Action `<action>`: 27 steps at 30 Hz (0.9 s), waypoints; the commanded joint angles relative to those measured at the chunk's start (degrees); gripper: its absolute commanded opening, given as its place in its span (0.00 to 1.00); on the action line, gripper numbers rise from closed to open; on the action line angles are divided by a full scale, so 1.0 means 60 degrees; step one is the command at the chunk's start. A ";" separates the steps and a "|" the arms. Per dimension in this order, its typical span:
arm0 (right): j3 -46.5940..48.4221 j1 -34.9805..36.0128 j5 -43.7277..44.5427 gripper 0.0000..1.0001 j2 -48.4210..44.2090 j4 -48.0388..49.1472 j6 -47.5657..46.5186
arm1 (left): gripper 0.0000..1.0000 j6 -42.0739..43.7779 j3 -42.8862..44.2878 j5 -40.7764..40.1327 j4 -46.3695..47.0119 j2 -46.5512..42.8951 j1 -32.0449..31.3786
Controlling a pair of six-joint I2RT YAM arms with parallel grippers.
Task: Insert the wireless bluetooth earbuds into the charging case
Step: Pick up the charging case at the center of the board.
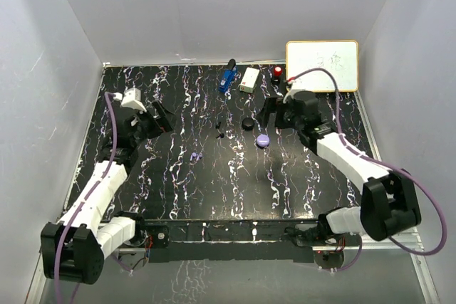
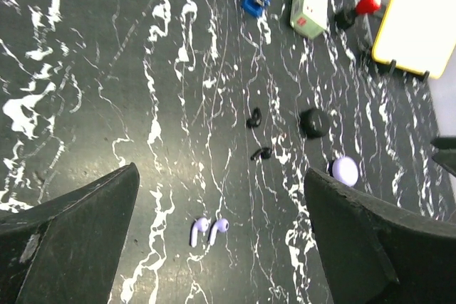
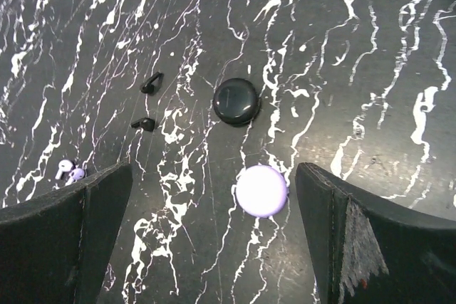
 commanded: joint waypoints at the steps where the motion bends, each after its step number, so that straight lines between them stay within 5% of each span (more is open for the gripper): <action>1: 0.0935 0.0683 0.1407 0.98 0.0737 0.0007 -0.0364 | 0.99 0.0430 0.0524 -0.0995 -0.0381 0.0574 -0.0994; 10: 0.4396 0.1075 0.2505 0.98 0.3027 -0.2673 -0.1415 | 0.98 0.0686 0.2833 -0.1693 -0.1521 0.3076 -0.2222; 16: 0.2656 0.1096 0.2584 0.98 0.2582 -0.1057 -0.0850 | 0.97 0.0794 0.1143 -0.1665 0.0639 0.2513 -0.2463; 27: 0.1797 0.1119 0.2644 0.98 0.1622 -0.2279 -0.0425 | 0.95 0.0014 0.1648 -0.2024 -0.0103 0.3237 -0.4074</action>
